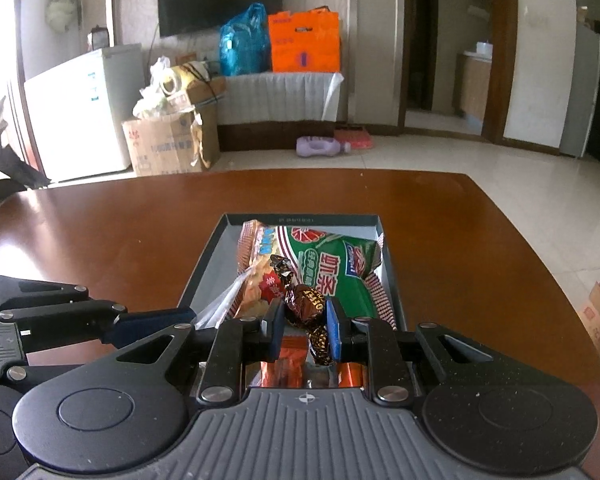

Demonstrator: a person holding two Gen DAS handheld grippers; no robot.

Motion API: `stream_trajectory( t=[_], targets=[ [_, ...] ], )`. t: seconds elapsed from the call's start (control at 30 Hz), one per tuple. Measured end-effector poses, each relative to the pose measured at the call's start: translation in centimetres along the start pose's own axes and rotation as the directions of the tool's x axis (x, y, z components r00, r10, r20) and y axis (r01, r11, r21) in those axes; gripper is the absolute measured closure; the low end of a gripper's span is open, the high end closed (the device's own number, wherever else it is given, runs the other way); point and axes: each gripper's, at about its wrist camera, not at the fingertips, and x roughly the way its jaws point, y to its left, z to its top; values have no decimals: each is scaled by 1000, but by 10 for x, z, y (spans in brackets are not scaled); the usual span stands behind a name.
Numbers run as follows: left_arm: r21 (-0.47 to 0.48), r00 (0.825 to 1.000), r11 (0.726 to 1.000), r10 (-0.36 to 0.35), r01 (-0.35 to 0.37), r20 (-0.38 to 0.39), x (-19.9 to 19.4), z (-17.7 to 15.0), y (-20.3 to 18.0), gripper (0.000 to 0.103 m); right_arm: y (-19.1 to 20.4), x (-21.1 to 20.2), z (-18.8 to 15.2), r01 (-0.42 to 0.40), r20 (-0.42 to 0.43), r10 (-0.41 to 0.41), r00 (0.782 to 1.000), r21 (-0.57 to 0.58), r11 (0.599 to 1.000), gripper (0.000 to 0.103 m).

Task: Organize snacks
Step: 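Lower the clear packet and chocolate into the box and open both tools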

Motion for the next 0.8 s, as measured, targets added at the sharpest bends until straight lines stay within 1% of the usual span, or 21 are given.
stream_trajectory(
  t=[0.13,0.2,0.27,0.3,0.33,0.4,0.43,0.73,0.8],
  targets=[
    [9,1000,1000,-7,7,-12,5,0,1,91,-3,5,0,-5,-21,5,1000,10,1000,78],
    [9,1000,1000,-13,13,-18,5,-1,1,89,-4,6,0,-14,-28,14,1000,17,1000,74],
    [10,1000,1000,-13,13,-19,6,1,3,76,-7,5,0,-11,-22,11,1000,30,1000,67],
    [10,1000,1000,-18,18,-15,6,1,4,54,-9,4,0,-14,-18,15,1000,40,999,59],
    [9,1000,1000,-24,24,-3,5,1,5,34,-10,3,0,-19,-12,20,1000,50,999,56],
    [16,999,1000,-23,22,30,0,1,5,23,-12,-1,0,-22,0,22,1000,56,998,56],
    [22,999,999,-24,23,39,-3,2,5,23,-12,-2,0,-22,5,22,1000,55,998,56],
    [21,999,1000,-18,17,33,-9,-3,7,23,-15,-20,-2,-17,45,14,999,73,997,56],
    [24,999,1000,-18,17,31,-13,-4,8,23,-18,-23,-3,-12,49,8,999,82,997,54]
  ],
)
